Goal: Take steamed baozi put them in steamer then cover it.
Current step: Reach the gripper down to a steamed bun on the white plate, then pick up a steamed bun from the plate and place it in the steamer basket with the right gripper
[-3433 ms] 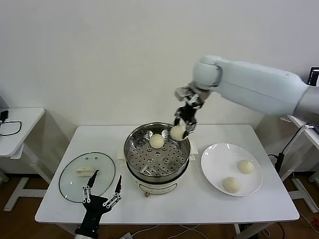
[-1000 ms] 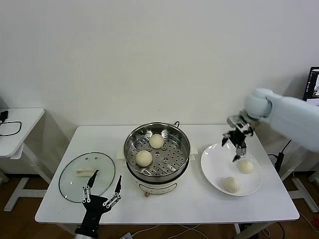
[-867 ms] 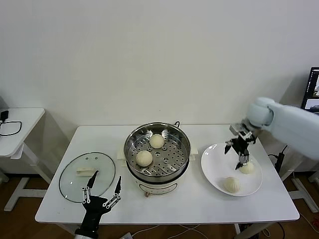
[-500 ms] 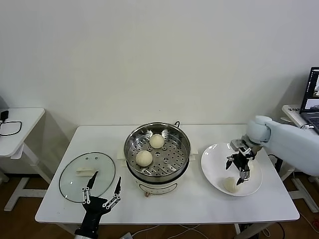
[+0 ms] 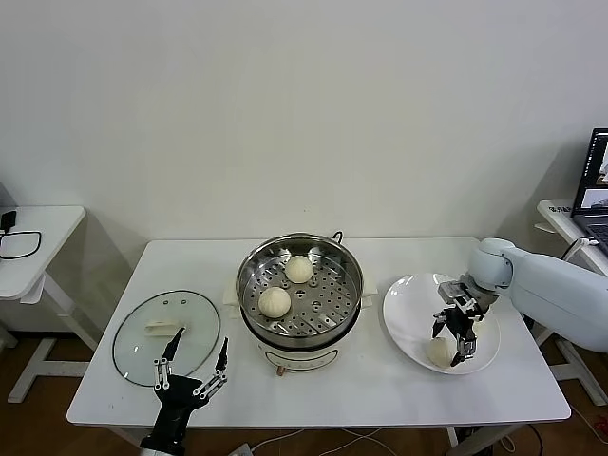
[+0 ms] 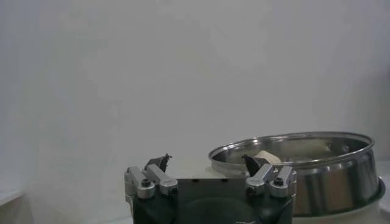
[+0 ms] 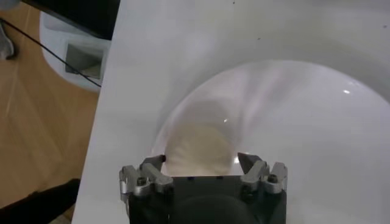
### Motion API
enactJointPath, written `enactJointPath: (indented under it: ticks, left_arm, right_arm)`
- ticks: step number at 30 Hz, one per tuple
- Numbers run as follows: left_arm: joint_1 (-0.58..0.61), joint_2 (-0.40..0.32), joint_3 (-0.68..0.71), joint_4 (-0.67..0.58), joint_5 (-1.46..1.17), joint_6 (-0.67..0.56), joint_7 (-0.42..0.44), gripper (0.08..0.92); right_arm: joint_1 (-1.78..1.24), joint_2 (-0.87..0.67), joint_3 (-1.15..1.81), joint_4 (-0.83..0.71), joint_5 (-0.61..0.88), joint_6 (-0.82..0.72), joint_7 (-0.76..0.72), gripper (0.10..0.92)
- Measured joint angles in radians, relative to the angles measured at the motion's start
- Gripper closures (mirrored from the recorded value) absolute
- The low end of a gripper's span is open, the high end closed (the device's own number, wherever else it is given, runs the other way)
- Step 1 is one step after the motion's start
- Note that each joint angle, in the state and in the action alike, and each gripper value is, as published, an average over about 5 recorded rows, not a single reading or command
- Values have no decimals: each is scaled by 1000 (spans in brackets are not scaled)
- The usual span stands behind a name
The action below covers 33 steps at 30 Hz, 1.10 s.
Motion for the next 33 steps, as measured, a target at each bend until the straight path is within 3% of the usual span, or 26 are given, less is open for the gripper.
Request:
enactJointPath:
  ticks: [6,16,33]
  left_arm:
    - [-1,-1,-1,-1,0,0,-1,177]
    - [-5,5,0,-8,-1,3,-2,177]
    - [-1,4,-2,-19,-1,5,-3,177]
  right_arm:
    - [0,-2,4,4,1,-1,6,400]
    - [105,-6,-11,39,19,42,-18,413]
    - [478,200,-70,181,24,398,16,406]
